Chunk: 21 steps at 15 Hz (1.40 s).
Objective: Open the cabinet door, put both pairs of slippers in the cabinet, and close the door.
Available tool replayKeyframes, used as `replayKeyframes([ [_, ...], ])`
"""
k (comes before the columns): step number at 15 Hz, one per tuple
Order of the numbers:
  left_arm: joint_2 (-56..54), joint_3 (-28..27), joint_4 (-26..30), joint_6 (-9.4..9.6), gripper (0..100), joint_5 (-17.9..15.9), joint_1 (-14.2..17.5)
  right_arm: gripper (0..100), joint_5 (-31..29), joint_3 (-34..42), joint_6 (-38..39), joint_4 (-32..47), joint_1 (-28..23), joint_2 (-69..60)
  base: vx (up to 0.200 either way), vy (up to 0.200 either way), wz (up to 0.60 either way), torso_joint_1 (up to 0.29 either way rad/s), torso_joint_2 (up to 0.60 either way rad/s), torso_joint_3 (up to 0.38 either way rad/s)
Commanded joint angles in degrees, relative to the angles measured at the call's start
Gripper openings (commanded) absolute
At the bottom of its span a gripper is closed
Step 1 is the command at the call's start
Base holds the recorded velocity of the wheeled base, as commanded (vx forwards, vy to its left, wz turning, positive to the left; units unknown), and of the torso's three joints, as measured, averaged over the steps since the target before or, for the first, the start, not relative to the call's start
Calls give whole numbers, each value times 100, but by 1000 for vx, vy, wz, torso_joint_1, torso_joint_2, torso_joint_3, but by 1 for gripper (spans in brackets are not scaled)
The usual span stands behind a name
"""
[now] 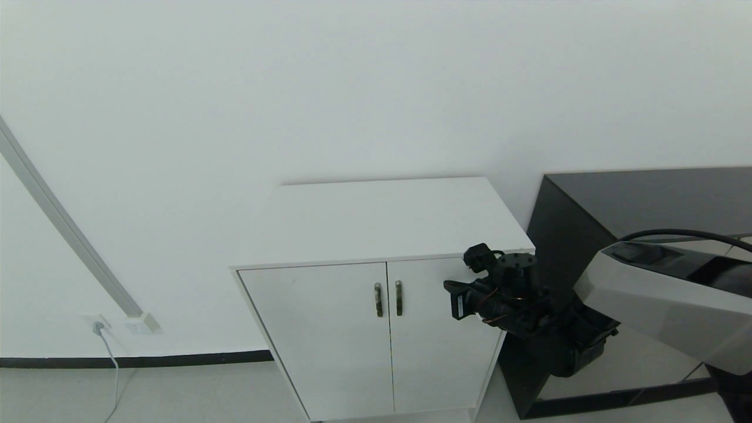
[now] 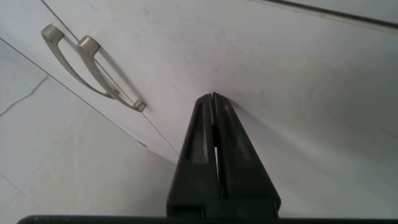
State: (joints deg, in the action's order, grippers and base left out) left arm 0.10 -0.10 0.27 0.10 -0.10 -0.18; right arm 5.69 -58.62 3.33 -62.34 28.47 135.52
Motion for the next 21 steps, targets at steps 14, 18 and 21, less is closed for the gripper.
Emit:
replayKeyframes([
  [14,-1,1,0,-1,0,-8,1,0,-710,2698,-16,-76,-60,-2610,0,0,0,0,0,0],
  [18,-1,1,0,-1,0,-8,1,0,-719,3630,-25,-76,-1010,-3647,0,0,0,0,0,0],
  [21,-1,1,0,-1,0,-8,1,0,-728,4351,-52,-76,-2047,-4236,0,0,0,0,0,0],
])
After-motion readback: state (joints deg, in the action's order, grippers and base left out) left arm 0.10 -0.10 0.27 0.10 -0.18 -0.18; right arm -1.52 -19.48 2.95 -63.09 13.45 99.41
